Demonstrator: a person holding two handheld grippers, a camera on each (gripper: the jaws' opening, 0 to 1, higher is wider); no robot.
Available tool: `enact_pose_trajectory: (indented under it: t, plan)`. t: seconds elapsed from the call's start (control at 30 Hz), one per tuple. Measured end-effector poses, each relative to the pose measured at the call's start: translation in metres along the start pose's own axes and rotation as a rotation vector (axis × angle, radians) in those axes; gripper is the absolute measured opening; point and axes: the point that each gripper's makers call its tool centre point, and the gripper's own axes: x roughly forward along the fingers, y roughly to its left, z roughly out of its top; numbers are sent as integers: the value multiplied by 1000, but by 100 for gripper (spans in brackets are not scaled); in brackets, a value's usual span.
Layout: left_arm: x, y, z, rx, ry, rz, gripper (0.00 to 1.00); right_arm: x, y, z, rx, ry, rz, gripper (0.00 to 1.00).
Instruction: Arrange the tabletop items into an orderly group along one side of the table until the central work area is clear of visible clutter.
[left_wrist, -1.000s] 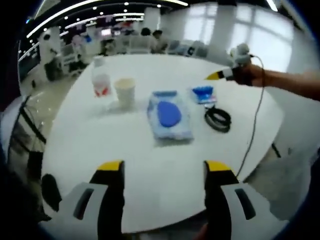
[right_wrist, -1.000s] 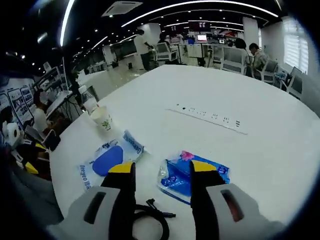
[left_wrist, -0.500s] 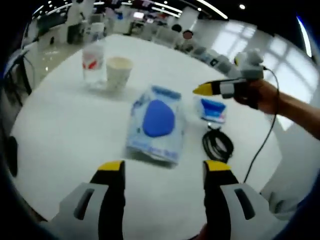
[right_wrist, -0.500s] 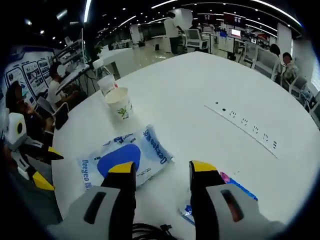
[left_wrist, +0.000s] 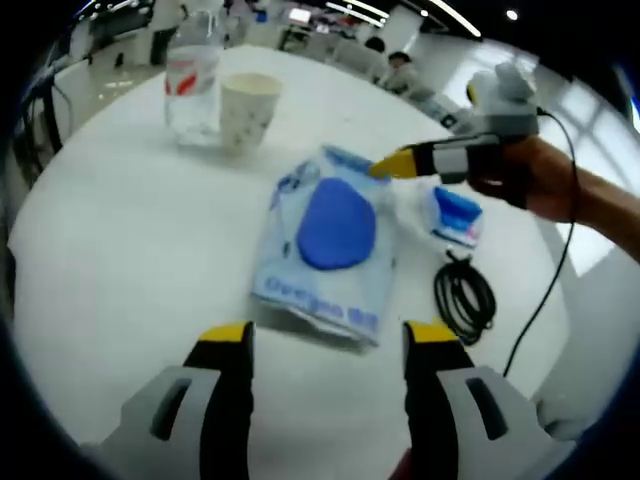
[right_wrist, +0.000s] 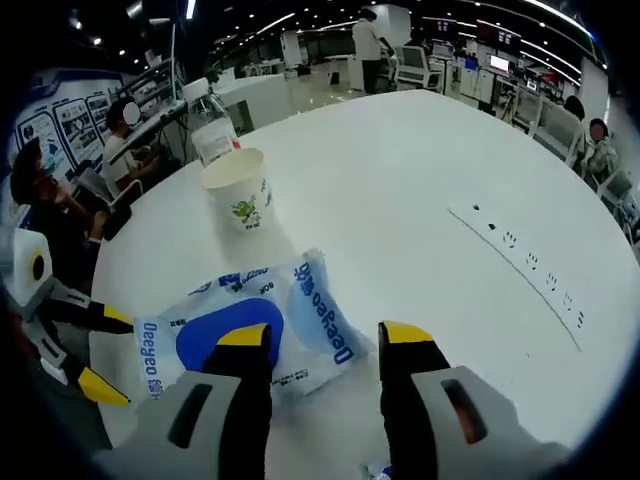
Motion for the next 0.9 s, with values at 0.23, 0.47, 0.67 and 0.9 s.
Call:
enact_pose_trajectory:
  t: [0.23,0.47,0.67,0.9]
  plan:
    - [14,-9,-2,-110,18,13,50,18,1,-2,-15,12,46,25]
    - [20,2,0,-141,18,56,32,16,-4,-7,-18,4,10,9]
    - [19,11,0,-160,18,77,13,6,4,-14,-23,20,20,2]
    - [10,21,20,-52,-17,86,3,-19,5,-23,33,-26,1,1]
